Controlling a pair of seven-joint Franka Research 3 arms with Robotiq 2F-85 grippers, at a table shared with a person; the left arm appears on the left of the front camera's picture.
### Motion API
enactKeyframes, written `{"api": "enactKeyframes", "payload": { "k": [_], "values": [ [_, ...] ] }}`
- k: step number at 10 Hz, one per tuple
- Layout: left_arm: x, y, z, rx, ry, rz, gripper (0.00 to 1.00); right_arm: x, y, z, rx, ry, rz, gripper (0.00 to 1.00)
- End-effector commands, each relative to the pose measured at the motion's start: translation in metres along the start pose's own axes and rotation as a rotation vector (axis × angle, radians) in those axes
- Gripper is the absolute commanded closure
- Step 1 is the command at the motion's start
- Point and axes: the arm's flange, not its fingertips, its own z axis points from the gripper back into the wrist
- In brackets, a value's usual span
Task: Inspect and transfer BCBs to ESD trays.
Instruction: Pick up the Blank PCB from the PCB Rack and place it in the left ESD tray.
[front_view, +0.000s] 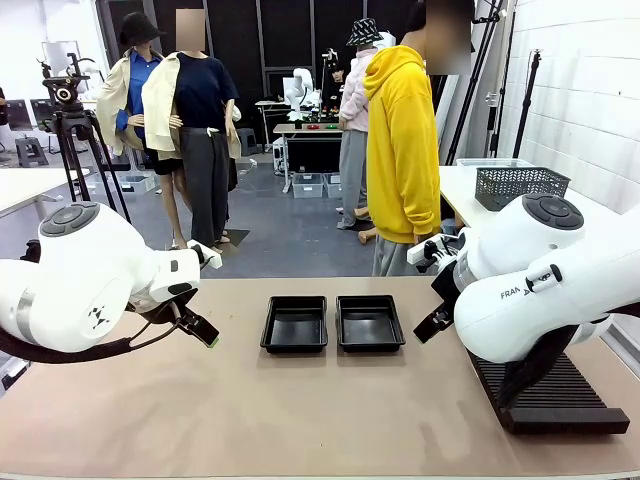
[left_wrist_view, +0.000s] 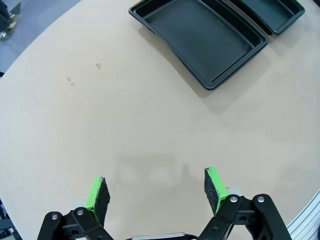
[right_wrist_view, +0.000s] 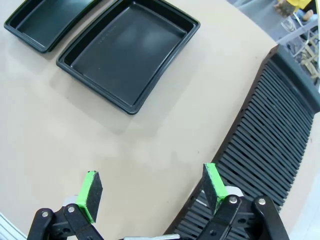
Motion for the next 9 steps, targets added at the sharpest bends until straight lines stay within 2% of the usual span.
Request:
{"api": "enactKeyframes", "payload": {
  "k": [1,3,5,7,9],
  "values": [
    [0.0,0.001,0.0,0.0,0.0,0.001,0.0,0.0,0.0,0.0,0.0,0.0,0.0,0.0],
    [0.005,0.007,0.007,0.039,0.003,0.004,0.0,0.009,-0.004,0.014,0.016,-0.015,0.036,0.0],
    [0.017,0.024,0.02,0.004,0.064,0.009,0.0,0.026,-0.014,0.039,0.028,-0.008,0.021,0.0],
    [0.032,0.043,0.037,-0.06,0.102,0.032,0.0,0.041,-0.03,0.054,0.025,0.039,-0.004,0.0],
    [0.051,0.081,0.06,-0.211,0.111,0.158,0.0,0.059,-0.055,0.077,0.139,0.063,-0.037,0.0]
  ]
}}
